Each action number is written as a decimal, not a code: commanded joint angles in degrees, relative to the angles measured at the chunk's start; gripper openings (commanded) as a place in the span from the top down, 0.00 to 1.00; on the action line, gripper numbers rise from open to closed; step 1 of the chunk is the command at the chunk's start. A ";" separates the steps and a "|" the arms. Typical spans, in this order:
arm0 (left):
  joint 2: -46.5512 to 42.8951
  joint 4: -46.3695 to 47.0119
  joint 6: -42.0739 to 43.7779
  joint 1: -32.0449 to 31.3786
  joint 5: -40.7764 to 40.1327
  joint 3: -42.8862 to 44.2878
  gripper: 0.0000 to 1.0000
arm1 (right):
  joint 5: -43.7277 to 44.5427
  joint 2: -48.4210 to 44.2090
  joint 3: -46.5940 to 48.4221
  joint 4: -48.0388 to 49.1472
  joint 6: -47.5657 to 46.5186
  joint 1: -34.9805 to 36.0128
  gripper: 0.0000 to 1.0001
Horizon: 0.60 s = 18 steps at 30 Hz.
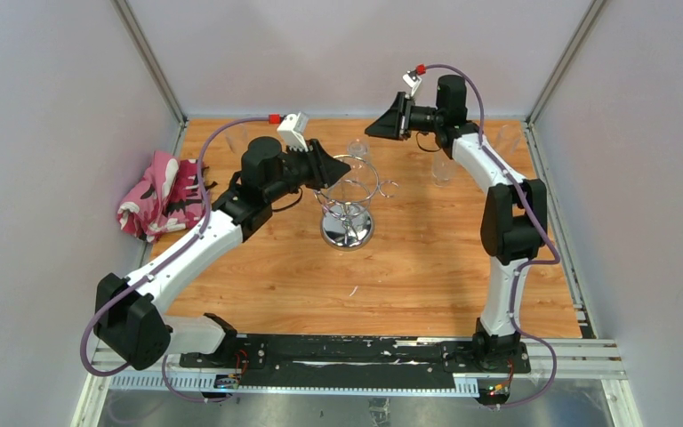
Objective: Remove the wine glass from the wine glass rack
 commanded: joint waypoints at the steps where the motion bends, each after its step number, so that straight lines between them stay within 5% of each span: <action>1: -0.75 0.30 -2.21 -0.51 2.08 -1.03 0.99 | -2.99 1.45 4.10 1.54 2.22 1.64 0.58; 18: -0.18 0.28 -1.82 -0.50 1.78 -0.32 0.99 | -3.69 4.22 8.58 -15.15 -8.82 3.72 0.58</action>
